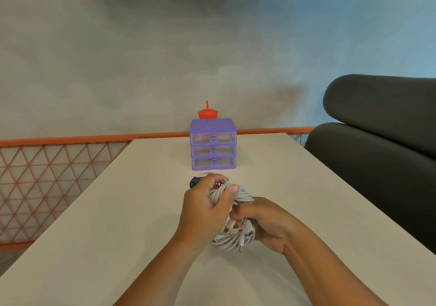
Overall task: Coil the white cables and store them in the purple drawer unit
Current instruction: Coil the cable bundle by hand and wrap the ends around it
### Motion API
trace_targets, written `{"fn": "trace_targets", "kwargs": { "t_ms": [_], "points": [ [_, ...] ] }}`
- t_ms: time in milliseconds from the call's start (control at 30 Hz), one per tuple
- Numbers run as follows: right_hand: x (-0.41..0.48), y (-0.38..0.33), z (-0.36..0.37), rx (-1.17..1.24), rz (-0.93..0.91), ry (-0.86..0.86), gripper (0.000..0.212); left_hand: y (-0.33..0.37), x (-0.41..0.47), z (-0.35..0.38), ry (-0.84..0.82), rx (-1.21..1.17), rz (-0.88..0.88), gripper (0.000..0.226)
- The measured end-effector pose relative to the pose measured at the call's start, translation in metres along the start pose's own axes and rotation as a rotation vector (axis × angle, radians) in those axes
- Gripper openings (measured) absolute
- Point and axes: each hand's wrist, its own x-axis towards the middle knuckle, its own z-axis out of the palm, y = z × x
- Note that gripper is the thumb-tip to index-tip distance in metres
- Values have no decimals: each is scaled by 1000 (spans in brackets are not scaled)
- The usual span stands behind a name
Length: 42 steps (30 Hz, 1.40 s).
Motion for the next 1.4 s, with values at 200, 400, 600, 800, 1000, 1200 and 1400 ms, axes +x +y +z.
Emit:
{"fn": "trace_targets", "kwargs": {
  "t_ms": [200,400,600,800,1000,1200,1400],
  "points": [
    [9,14,-3,234,132,-58,46,-3,-4,6,94,97,35,23],
    [21,34,0,72,204,146,54,-31,-21,14,69,275,-232,29],
    [27,34,-4,-271,242,239,13,-52,-20,-3,-309,436,-260,43],
    [39,37,-6,-483,254,92,28,-53,-7,-15,-776,134,-393,23],
    [51,43,-4,-991,254,221,51,-55,-14,-8,-643,434,-345,22],
    [45,55,4,-1016,-21,320,46,-64,-22,-6,-522,566,-363,33],
    [41,62,-3,-909,-196,237,24,-72,-26,-8,-519,670,-344,36]
  ]
}}
